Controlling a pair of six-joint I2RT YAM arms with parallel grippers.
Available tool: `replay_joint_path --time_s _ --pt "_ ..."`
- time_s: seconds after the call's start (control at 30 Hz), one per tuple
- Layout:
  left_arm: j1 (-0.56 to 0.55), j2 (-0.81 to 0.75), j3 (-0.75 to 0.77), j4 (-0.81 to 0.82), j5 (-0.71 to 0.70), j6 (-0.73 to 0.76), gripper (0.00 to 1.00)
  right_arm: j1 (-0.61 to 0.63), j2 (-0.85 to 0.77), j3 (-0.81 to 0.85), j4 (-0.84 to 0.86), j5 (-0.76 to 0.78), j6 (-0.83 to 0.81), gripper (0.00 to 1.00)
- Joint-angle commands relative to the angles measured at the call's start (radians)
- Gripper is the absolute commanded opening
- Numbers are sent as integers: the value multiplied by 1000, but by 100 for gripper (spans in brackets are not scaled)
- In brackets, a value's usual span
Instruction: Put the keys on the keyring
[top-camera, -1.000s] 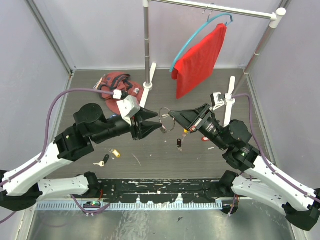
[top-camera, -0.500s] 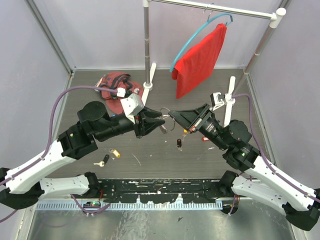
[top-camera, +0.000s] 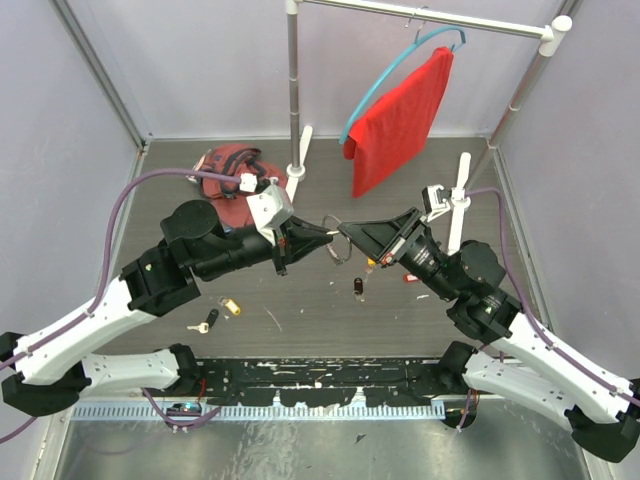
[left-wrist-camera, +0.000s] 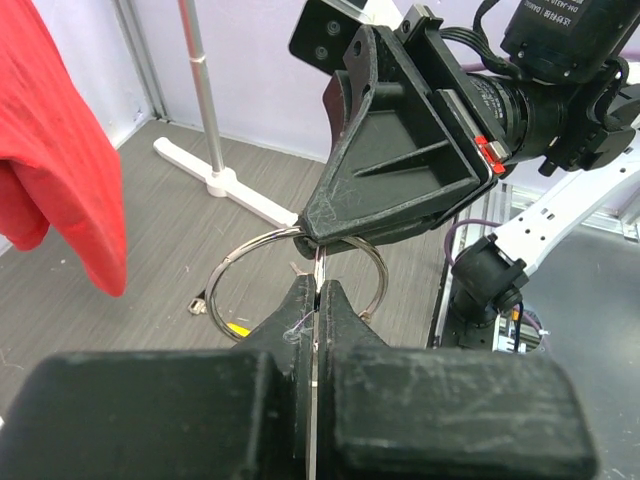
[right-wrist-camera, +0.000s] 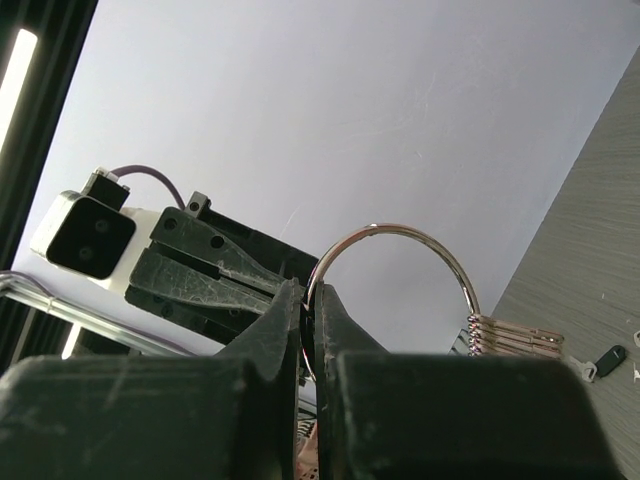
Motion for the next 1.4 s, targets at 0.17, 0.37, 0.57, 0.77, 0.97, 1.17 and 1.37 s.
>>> replay_joint_path --time_s 0.17,0.37,0.57,0.77,0.97,1.17,1.37 --pt "-3 -8 99 -105 68 54 0 4 -44 134 -123 -4 -189 60" --pt "-4 0 200 -296 184 121 0 4 -81 235 -321 -9 -439 71" --pt "-4 8 279 -419 267 177 0 4 -96 337 -489 -84 -709 75" --pt "-3 11 310 -443 293 209 0 4 -88 423 -639 -198 -905 75" --pt "-3 27 331 -455 270 195 0 4 -87 435 -698 -161 -1040 74" --pt "-4 64 365 -525 240 188 0 3 -47 452 -750 -198 -1201 74" --pt "-4 96 390 -569 227 185 0 4 20 481 -771 -253 -1232 68"
